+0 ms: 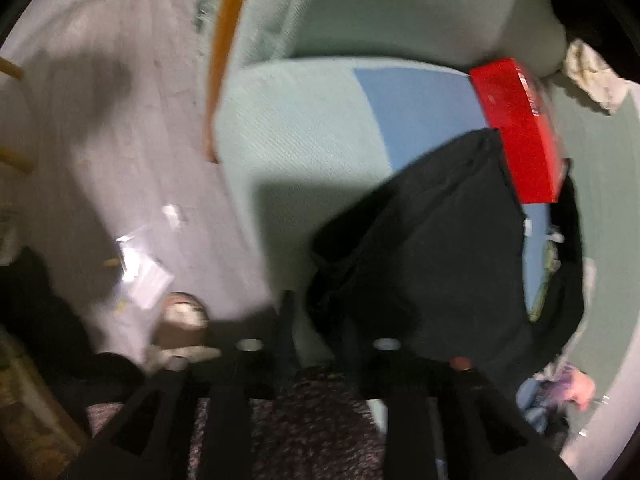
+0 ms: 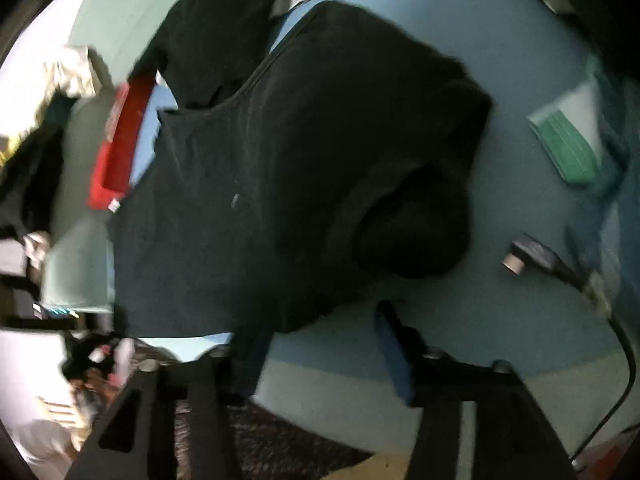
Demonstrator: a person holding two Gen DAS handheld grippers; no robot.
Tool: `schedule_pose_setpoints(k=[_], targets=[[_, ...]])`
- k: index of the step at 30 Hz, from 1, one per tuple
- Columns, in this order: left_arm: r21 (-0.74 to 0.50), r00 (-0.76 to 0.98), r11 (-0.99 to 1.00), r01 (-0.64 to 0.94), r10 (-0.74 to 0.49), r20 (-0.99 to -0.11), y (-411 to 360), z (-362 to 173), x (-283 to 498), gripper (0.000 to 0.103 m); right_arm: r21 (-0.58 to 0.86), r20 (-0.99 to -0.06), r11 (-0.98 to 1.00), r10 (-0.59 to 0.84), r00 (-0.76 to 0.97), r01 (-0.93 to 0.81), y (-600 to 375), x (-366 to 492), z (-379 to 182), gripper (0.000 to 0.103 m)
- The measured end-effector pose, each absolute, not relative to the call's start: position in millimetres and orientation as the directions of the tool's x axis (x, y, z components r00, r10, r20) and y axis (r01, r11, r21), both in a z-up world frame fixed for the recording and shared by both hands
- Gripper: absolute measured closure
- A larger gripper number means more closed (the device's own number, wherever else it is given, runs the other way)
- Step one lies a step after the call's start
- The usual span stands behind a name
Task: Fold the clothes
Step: 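Lift the black garment with the left gripper while the right gripper folds it again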
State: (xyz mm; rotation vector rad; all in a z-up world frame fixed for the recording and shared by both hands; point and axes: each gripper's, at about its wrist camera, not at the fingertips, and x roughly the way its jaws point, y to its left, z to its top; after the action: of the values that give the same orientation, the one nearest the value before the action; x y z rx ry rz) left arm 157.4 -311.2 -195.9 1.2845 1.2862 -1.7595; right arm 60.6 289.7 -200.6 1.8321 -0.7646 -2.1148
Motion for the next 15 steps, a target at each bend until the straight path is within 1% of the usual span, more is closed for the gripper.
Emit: schedule_pose_setpoints(k=[2, 3, 4, 6, 8, 9, 10, 12, 13, 15], targets=[[-0.233, -0.273, -0.389, 0.891, -0.048, -0.961, -307.0, -175.8, 160.2, 0.057, 0.586, -0.806, -0.787, -0.543, -0.235, -0.193, 307.8, 63.0, -195.4, 0.043], [-0.180, -0.250, -0.427, 0.886, -0.112, -0.962, -300.9, -164.2, 157.8, 0.057, 0.608, -0.789, -0.765, -0.554, -0.266, -0.212, 315.8, 64.3, -193.0, 0.040], [-0.129, -0.233, -0.466, 0.875, -0.174, -0.957, -292.1, -153.5, 153.4, 0.057, 0.634, -0.768, -0.739, -0.567, -0.296, -0.229, 323.8, 65.3, -191.8, 0.037], [-0.031, -0.224, -0.556, 0.830, -0.281, -0.933, -269.9, -133.2, 138.9, 0.057, 0.685, -0.726, -0.680, -0.607, -0.325, -0.261, 334.6, 65.3, -195.3, 0.036], [0.016, -0.275, -0.690, 0.724, -0.309, -0.910, -231.5, -117.9, 112.1, 0.057, 0.726, -0.687, -0.621, -0.642, -0.340, -0.294, 340.9, 63.8, -200.6, 0.036], [0.024, -0.305, -0.748, 0.663, -0.300, -0.904, -211.6, -112.7, 98.7, 0.056, 0.741, -0.671, -0.598, -0.658, -0.341, -0.304, 340.4, 63.0, -204.5, 0.036], [0.002, -0.331, -0.788, 0.616, -0.261, -0.907, -195.3, -112.0, 87.9, 0.056, 0.749, -0.662, -0.588, -0.671, -0.334, -0.305, 337.4, 62.7, -207.3, 0.036], [-0.099, -0.375, -0.866, 0.490, -0.107, -0.921, -149.7, -117.1, 56.4, 0.055, 0.750, -0.661, -0.587, -0.677, -0.323, -0.304, 327.0, 63.6, -212.5, 0.036], [-0.144, -0.379, -0.879, 0.454, -0.044, -0.924, -133.6, -122.3, 44.5, 0.055, 0.745, -0.667, -0.595, -0.673, -0.320, -0.302, 320.1, 64.6, -215.0, 0.036], [-0.273, -0.368, -0.885, 0.377, 0.128, -0.921, -92.5, -136.2, 9.3, 0.055, 0.733, -0.680, -0.609, -0.652, -0.336, -0.302, 309.6, 65.2, -218.1, 0.037]])
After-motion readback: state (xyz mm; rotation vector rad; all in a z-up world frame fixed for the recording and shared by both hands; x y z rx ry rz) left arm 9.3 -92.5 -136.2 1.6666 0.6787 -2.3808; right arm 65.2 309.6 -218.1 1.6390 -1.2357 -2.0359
